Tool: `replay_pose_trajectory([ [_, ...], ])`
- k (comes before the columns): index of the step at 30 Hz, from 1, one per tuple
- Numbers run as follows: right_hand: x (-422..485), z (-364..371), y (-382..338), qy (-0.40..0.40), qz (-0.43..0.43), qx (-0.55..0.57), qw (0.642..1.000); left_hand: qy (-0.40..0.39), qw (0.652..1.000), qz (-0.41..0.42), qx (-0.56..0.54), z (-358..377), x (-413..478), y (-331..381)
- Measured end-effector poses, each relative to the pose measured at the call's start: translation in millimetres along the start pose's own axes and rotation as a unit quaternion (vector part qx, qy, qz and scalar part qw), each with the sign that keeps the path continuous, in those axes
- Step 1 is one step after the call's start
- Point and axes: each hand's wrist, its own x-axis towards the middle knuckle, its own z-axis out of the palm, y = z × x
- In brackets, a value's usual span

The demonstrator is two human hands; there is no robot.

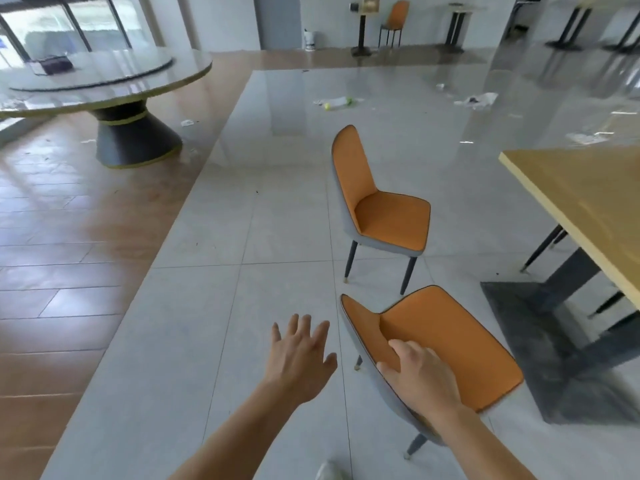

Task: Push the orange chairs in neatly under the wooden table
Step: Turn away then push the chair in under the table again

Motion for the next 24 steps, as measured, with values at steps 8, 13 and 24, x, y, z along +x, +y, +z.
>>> replay_pose_trajectory([
  [8, 27, 11, 7, 0.024, 0.104, 0.026, 0.994, -0.032, 0.991, 0.125, 0.039, 1, 74, 6],
  [13, 28, 24, 9, 0.028, 0.190, 0.038, 0.981, -0.056, 0.975, 0.207, 0.059, 3, 113, 12],
  [24, 19, 51, -33, 0.022, 0.389, 0.092, 0.917, -0.108, 0.918, 0.365, 0.114, 13, 170, -3],
])
